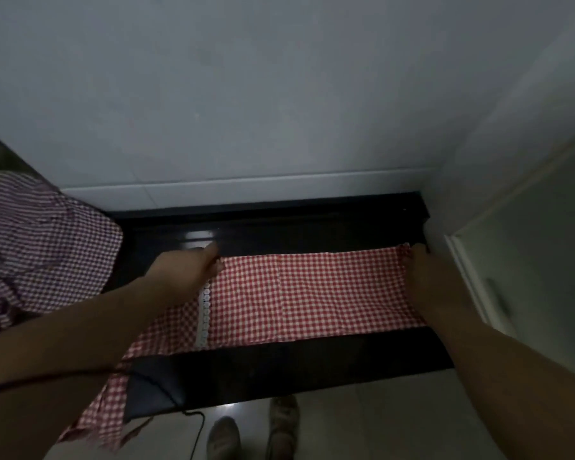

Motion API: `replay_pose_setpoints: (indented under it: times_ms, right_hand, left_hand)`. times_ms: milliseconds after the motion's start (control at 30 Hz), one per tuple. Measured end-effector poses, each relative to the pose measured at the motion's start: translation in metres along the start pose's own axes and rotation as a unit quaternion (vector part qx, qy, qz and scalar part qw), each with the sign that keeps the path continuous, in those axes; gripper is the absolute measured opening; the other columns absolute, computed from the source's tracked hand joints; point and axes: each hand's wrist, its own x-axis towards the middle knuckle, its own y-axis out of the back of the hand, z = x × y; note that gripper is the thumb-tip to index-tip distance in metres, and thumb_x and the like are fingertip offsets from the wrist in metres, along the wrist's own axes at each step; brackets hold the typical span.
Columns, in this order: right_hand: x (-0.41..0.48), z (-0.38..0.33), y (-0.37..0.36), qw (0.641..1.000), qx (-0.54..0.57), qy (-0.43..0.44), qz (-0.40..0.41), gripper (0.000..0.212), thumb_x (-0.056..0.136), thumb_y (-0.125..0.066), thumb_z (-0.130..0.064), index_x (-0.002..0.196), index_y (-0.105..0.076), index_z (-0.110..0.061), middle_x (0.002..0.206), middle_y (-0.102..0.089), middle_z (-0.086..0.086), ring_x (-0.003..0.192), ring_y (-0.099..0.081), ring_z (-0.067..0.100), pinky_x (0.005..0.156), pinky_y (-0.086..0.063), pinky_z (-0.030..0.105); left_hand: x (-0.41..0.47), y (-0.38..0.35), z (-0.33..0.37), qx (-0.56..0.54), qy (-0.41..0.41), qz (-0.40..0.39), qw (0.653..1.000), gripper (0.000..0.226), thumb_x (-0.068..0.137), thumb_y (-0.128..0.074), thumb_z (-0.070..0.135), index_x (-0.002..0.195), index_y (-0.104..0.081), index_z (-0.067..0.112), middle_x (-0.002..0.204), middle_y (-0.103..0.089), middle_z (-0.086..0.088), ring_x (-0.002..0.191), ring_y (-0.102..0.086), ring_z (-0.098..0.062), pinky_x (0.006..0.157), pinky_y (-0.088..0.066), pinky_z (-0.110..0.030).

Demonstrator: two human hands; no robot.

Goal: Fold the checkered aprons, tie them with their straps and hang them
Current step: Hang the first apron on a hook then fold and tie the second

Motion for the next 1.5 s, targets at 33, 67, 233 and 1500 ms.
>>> replay_pose_setpoints:
  times_ms: [33, 67, 233, 1500]
  right_hand:
    - [0.002, 0.0, -0.006, 0.999, -0.015, -0.001, 0.029, 0.022, 0.106, -0.041, -0.02, 0.099, -0.053, -0.003, 0.101, -0.066, 0.024, 0.082, -0.062, 0.037, 0.076, -0.054, 0.048]
    - [0.002, -0.003, -0.01, 0.997, -0.036, -0.005, 0.066, 0.02, 0.104, -0.046, -0.017, 0.108, -0.055, 0.0, 0.104, -0.064, 0.029, 0.085, -0.062, 0.04, 0.076, -0.054, 0.05]
    - [-0.025, -0.069, -0.033, 0.981, -0.014, 0.149, 0.126, 0.051, 0.102, -0.051, -0.029, 0.148, -0.049, -0.007, 0.138, -0.058, 0.021, 0.123, -0.056, 0.038, 0.107, -0.044, 0.052]
    - [-0.166, -0.261, -0.103, 0.914, -0.076, 0.389, -0.091, 0.075, 0.092, -0.051, -0.066, 0.153, -0.037, -0.026, 0.155, -0.043, 0.0, 0.139, -0.046, 0.024, 0.114, -0.041, 0.046]
  left_hand:
    - [0.004, -0.005, -0.001, -0.006, 0.002, 0.011, 1.0, 0.034, 0.106, -0.033, 0.06, 0.113, -0.044, 0.03, 0.115, -0.069, -0.001, 0.098, -0.067, -0.026, 0.077, -0.048, -0.037]
    - [0.004, -0.008, -0.001, -0.009, 0.003, 0.023, 1.0, 0.035, 0.105, -0.033, 0.061, 0.114, -0.045, 0.029, 0.115, -0.069, -0.001, 0.097, -0.068, -0.026, 0.077, -0.05, -0.038]
    - [0.003, -0.016, 0.004, -0.003, 0.023, 0.084, 0.996, 0.036, 0.106, -0.038, 0.054, 0.118, -0.054, 0.025, 0.119, -0.065, -0.003, 0.104, -0.063, -0.026, 0.088, -0.05, -0.042]
    - [-0.229, -0.03, -0.153, 0.02, 0.177, 0.268, 0.947, 0.05, 0.082, -0.066, 0.021, 0.13, -0.055, 0.023, 0.135, -0.054, -0.011, 0.117, -0.054, -0.036, 0.095, -0.041, -0.051]
